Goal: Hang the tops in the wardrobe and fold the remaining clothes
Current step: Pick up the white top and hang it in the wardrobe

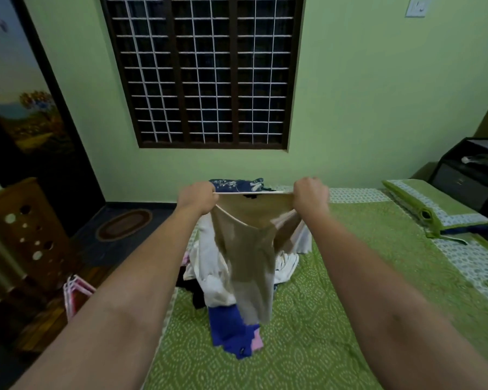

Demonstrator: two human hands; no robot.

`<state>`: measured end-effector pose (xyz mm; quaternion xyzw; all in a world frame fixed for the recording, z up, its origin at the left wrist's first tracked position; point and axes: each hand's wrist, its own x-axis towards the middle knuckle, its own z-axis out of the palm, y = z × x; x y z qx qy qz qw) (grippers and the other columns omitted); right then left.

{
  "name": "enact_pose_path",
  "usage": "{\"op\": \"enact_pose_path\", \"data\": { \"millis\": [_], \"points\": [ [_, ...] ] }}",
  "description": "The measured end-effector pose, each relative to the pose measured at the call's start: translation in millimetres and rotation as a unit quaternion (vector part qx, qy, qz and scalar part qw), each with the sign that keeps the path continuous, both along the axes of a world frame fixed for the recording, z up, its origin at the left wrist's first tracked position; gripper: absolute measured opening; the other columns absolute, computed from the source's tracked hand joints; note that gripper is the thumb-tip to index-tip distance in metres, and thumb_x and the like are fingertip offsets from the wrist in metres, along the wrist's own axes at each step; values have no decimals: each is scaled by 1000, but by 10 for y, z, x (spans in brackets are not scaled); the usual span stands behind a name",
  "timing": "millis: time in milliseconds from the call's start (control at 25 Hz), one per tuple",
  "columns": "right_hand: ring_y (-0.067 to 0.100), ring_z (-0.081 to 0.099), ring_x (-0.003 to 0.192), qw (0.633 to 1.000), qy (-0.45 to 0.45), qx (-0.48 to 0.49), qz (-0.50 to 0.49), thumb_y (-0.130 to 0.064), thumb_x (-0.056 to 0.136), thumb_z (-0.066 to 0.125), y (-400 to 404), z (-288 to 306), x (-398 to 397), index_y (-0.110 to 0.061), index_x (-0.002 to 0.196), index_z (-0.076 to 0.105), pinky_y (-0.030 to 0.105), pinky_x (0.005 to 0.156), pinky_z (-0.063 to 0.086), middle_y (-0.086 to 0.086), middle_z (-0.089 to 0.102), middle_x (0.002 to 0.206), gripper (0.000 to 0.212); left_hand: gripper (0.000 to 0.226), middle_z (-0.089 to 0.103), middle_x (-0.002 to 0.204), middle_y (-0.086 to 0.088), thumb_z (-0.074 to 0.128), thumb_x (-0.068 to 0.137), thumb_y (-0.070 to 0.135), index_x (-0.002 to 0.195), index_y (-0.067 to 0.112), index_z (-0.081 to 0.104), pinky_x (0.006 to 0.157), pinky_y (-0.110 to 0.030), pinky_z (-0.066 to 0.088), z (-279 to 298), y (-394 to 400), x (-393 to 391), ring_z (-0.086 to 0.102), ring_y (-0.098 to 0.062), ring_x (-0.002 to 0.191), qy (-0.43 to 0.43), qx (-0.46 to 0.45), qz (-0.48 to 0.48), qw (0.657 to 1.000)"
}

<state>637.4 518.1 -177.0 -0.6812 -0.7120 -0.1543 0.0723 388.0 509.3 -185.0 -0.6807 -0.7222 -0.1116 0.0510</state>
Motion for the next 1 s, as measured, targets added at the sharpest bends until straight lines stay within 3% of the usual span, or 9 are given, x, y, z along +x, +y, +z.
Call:
{"op": "enact_pose_path", "data": {
  "millis": [120,200,280,400,520,640,720,920,1000],
  "points": [
    [26,45,117,999,-11,-42,-26,-9,92,47,-65,-136,-27,-10,112,61,33,75,42,8,60,116,25,20,61,84,-5,46,92,25,82,14,61,65,-31,47,21,-188,-18,58,-25,77,13,22,5,1000],
    [32,39,127,988,-8,-143,-60,-16,94,45,-188,-326,-59,-8,125,55,37,93,44,13,51,132,34,20,66,90,-13,46,93,16,86,9,63,69,-33,55,-115,-345,-69,67,-28,81,-2,-98,-16,995],
    [33,37,131,956,7,-272,-111,-20,93,50,-346,-591,-86,-8,133,51,39,98,42,15,46,138,42,19,63,77,-22,44,96,7,87,0,59,52,-29,56,-313,-565,-125,71,-24,63,-120,-255,-25,959],
    [24,56,109,886,60,-434,-151,-19,89,57,-598,-861,-184,-3,110,62,31,93,44,11,60,105,26,17,58,65,-22,43,95,2,82,-4,52,42,-29,54,-543,-884,-297,62,-22,41,-212,-352,2,912],
    [20,49,68,858,113,-480,-144,-11,95,50,-652,-817,-273,-1,64,48,30,71,43,10,48,66,32,20,59,57,-16,54,92,7,74,-2,54,39,-25,50,-510,-950,-442,60,-21,43,-266,-338,9,903],
    [15,45,45,826,224,-495,-150,-8,99,43,-500,-518,-322,-4,64,44,21,46,40,9,46,61,35,33,58,43,0,75,81,17,56,6,56,36,-12,40,-267,-715,-501,55,-6,35,-247,-310,-55,916],
    [14,55,33,817,344,-437,-154,-5,97,46,-225,-439,-328,1,73,52,18,36,45,12,55,72,26,28,65,57,-3,79,77,18,60,9,59,43,-13,45,-185,-430,-545,60,-4,44,-242,-296,-80,921],
    [11,57,50,821,436,-349,-123,-7,96,50,675,-686,-609,-3,78,57,19,52,51,7,57,73,20,10,71,96,-14,66,89,14,91,4,69,77,-30,55,-597,558,-634,68,-21,85,-287,-157,10,945],
    [13,58,68,814,483,-306,-104,-8,93,58,1008,-805,-771,-1,105,59,19,56,49,9,59,90,14,34,63,121,-13,63,90,16,123,5,59,92,-32,47,-799,895,-534,60,-26,111,-365,-87,55,925]
  ]
}}
